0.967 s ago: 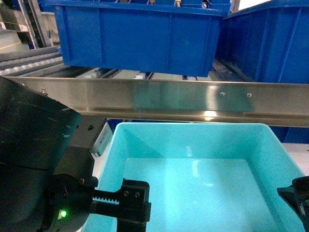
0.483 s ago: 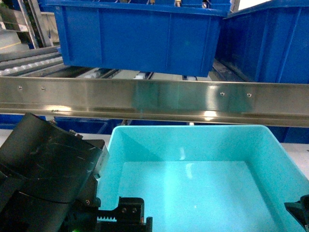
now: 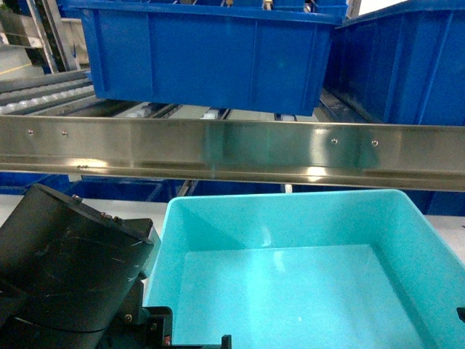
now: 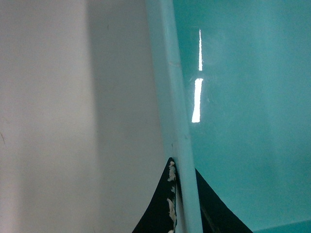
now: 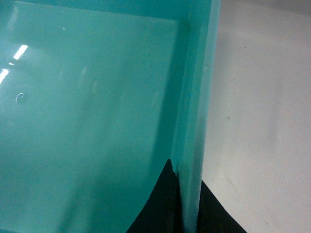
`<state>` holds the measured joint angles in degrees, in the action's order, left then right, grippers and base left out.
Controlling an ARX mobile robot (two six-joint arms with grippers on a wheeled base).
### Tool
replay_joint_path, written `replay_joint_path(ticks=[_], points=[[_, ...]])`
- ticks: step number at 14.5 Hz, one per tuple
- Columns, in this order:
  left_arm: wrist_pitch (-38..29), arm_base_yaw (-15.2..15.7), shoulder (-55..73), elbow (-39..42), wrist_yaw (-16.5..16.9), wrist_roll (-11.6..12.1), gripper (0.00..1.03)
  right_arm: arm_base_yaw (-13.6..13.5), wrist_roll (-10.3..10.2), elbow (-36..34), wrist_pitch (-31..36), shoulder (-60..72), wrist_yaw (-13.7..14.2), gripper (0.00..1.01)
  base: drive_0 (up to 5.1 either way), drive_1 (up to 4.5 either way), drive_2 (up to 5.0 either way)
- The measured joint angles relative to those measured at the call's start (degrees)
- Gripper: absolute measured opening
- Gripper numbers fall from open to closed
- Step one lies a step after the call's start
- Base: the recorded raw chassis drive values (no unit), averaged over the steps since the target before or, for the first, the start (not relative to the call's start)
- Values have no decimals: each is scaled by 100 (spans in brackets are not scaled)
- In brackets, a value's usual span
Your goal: Organize blue bins on left shelf correctly
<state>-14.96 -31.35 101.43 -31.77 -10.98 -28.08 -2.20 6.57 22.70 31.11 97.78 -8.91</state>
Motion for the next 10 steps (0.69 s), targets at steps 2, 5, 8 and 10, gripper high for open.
replay_joint_path(ticks=[2,5,8,10], points=[[125,-22,-435,208,-46,22,2,46,-203,-302,-11,-409,-105,2,0,0,0],[341,-107,-1512,411,-190,166,2,195,-542,-750,-286,-1853,-236,2,0,0,0],[372,-144,-2514,575,-446,564,2,192,-909,-949,-621,-3368,-273,2,0,0,0],[254,-151,-3222,629,-645,898,2,188,-1091,-968,-743,-4229,-286,2,0,0,0]])
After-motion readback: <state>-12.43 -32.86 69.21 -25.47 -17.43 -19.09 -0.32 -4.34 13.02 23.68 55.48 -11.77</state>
